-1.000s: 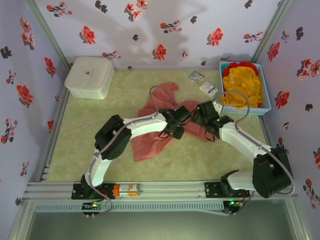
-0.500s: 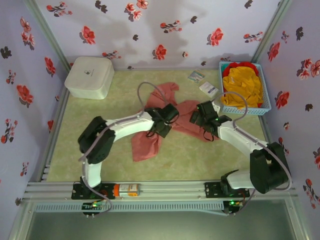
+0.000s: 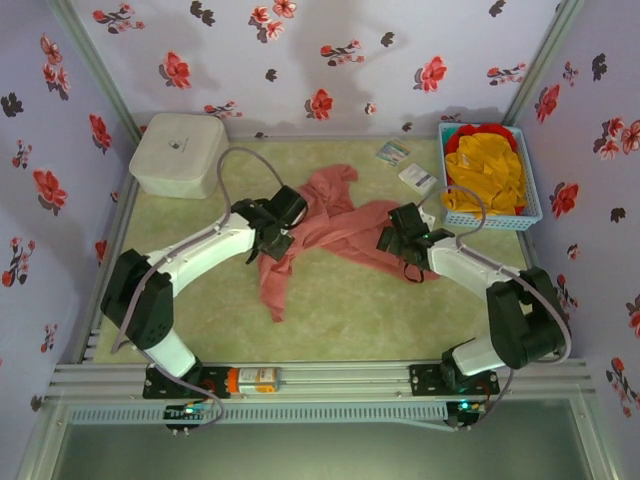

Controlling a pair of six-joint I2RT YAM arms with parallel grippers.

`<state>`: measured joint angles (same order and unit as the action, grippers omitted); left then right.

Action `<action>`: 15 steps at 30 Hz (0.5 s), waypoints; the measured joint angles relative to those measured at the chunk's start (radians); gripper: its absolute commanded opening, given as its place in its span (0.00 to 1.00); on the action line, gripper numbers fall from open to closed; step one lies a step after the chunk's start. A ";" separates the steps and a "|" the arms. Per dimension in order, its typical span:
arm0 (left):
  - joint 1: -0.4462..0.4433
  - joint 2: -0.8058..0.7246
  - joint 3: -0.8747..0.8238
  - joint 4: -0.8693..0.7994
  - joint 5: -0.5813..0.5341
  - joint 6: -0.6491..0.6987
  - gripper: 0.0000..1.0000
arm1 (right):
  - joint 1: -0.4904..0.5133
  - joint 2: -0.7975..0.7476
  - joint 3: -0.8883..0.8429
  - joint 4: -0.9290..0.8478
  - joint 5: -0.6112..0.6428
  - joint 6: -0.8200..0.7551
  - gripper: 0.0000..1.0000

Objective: Fold and stack the t-shirts

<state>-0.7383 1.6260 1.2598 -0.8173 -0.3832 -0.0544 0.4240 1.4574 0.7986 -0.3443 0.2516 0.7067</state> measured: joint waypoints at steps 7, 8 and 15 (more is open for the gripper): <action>0.000 -0.061 -0.063 0.002 -0.079 0.112 0.00 | -0.006 0.042 0.018 0.002 -0.005 -0.008 0.98; 0.000 -0.074 -0.068 0.002 -0.091 0.124 0.00 | -0.009 0.048 0.025 0.002 -0.006 -0.011 0.98; 0.000 -0.165 -0.087 0.017 -0.137 0.190 0.00 | -0.047 0.127 0.115 -0.003 -0.023 -0.047 0.97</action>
<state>-0.7383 1.4609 1.1732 -0.8001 -0.5201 0.1352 0.3767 1.5841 0.9134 -0.3477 0.2287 0.6594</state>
